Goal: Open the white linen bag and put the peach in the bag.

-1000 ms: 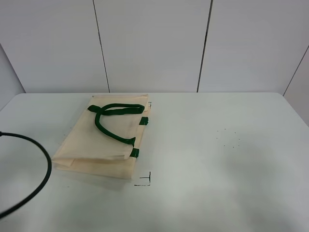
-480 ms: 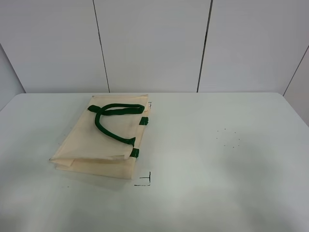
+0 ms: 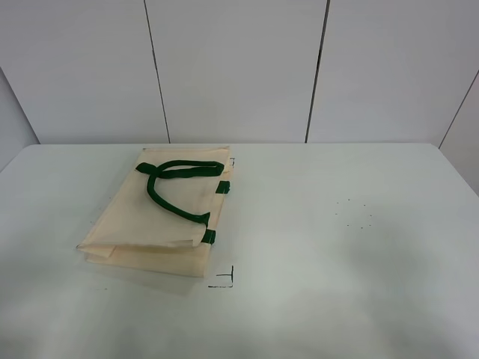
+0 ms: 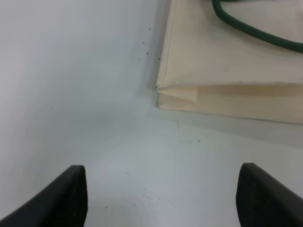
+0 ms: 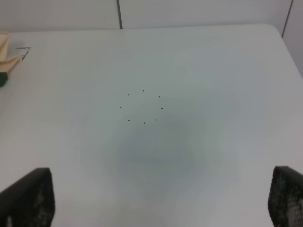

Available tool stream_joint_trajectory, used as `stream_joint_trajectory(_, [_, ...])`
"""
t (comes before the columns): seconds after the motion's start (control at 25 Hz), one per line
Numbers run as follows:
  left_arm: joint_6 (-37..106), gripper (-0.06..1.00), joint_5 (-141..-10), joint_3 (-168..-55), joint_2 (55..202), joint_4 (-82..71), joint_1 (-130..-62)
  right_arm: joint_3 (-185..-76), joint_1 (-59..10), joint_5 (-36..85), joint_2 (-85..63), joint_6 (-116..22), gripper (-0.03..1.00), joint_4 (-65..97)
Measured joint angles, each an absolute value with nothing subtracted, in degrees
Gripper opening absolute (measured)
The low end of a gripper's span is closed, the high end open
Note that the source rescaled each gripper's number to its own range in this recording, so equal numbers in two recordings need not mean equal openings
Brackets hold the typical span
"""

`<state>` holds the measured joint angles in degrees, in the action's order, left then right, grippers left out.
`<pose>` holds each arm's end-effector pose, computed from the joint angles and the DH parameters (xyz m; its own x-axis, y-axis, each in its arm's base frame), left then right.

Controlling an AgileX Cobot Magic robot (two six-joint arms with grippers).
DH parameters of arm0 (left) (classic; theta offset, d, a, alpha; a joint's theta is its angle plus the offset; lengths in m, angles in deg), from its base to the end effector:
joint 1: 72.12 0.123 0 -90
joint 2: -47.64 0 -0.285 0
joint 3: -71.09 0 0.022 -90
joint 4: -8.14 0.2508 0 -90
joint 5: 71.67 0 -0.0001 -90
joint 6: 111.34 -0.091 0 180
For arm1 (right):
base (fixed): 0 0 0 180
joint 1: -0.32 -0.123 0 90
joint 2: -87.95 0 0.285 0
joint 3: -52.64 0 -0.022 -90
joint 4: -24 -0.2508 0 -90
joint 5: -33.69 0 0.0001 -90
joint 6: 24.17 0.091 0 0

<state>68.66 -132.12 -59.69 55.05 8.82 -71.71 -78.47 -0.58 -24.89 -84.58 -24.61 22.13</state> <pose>-0.0043 0.0009 0.2746 -0.4553 0.0026 -0.8903 -0.0137 0.9999 0.0099 -0.0036 0.0025 0.2789 -0.4218 0.0027 -0.9067 -0.0370 0.9991 0.0202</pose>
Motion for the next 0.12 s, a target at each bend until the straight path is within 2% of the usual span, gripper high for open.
stream_joint_trajectory(0.12, [68.66, 0.96, -132.12, -59.69, 54.99, 8.82, -71.71, -78.47, -0.58, -24.89, -84.58, -24.61, 1.00, 22.13])
